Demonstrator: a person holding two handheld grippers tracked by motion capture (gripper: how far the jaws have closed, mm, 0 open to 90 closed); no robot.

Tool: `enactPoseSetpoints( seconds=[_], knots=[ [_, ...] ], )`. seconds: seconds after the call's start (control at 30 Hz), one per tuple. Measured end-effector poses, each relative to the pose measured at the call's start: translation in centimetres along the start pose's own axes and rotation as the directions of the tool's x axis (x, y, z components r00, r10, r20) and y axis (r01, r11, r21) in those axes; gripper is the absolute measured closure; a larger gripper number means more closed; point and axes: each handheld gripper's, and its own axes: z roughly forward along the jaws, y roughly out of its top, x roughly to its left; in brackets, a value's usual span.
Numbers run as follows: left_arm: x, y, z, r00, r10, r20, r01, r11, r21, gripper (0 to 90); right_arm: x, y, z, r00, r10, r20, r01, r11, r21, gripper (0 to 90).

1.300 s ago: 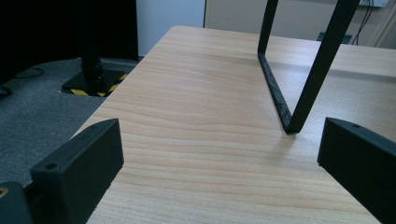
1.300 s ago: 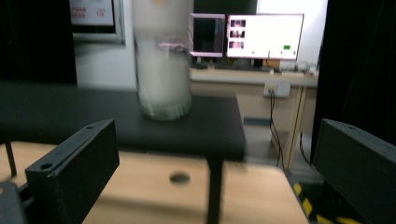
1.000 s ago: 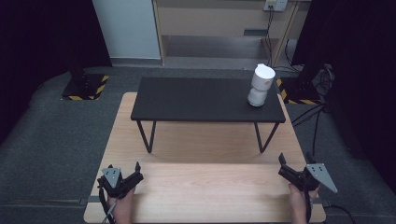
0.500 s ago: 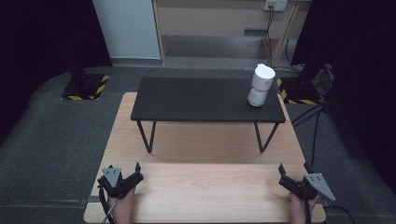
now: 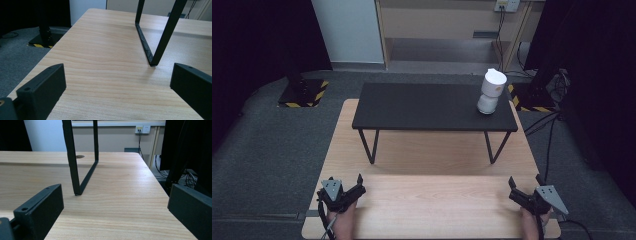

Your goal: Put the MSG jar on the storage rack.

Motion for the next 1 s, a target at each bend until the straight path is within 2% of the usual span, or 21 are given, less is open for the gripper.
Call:
enactPoseSetpoints(
  seconds=[1.0],
  knots=[
    [0.15,0.00,-0.01,1.0000,-0.006,0.007,0.006,1.0000,0.000,0.0,0.05,0.38,0.16,0.9999,-0.013,-0.011,0.013,1.000,0.026,0.6]
  ],
)
